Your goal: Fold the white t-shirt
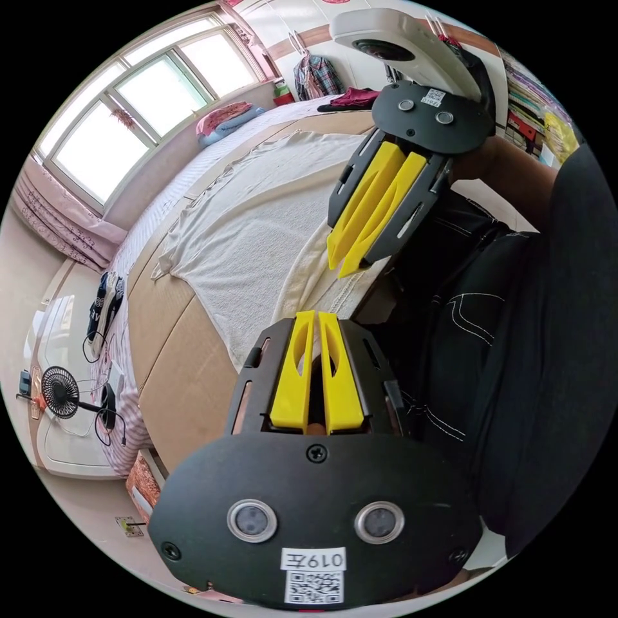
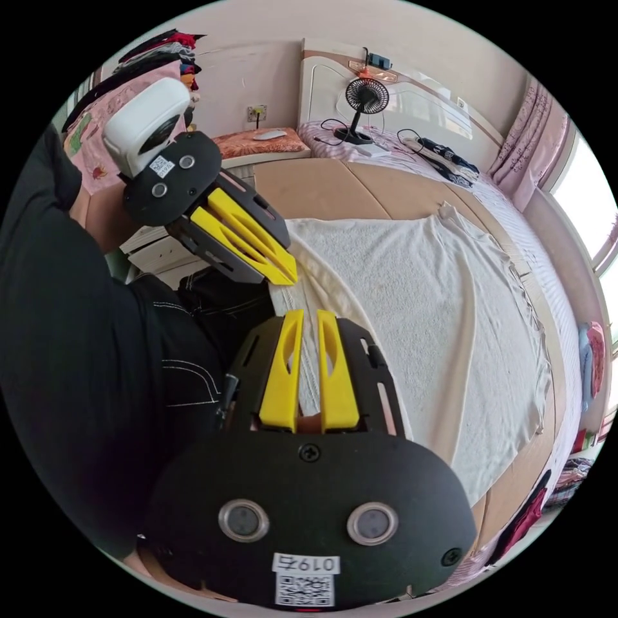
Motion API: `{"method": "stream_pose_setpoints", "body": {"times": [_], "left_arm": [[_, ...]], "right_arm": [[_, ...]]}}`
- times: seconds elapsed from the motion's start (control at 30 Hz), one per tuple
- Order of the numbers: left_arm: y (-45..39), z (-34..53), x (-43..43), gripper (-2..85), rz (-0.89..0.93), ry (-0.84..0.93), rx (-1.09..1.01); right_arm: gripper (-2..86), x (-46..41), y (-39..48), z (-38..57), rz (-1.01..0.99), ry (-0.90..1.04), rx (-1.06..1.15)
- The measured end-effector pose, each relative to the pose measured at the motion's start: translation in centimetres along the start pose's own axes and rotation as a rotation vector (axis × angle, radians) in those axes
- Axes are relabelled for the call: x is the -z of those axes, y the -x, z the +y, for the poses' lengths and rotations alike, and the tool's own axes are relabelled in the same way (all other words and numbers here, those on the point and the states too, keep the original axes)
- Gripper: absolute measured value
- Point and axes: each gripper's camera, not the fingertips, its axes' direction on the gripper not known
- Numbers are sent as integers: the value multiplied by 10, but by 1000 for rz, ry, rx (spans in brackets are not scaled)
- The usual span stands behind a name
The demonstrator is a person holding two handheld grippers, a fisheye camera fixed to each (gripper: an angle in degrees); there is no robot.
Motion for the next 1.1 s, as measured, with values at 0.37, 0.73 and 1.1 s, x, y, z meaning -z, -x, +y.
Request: {"method": "stream_pose_setpoints", "body": {"times": [0.37,0.73,1.1], "left_arm": [[1,-1,-3,16,30,-4,27],[-7,-15,-1,7,-29,-4,-11],[-12,-21,4,8,-27,6,-29]], "right_arm": [[-8,-8,-15,-8,-23,8,-10],[-9,5,-26,-2,-45,-38,-54],[-10,14,-32,3,-54,-74,-71]]}}
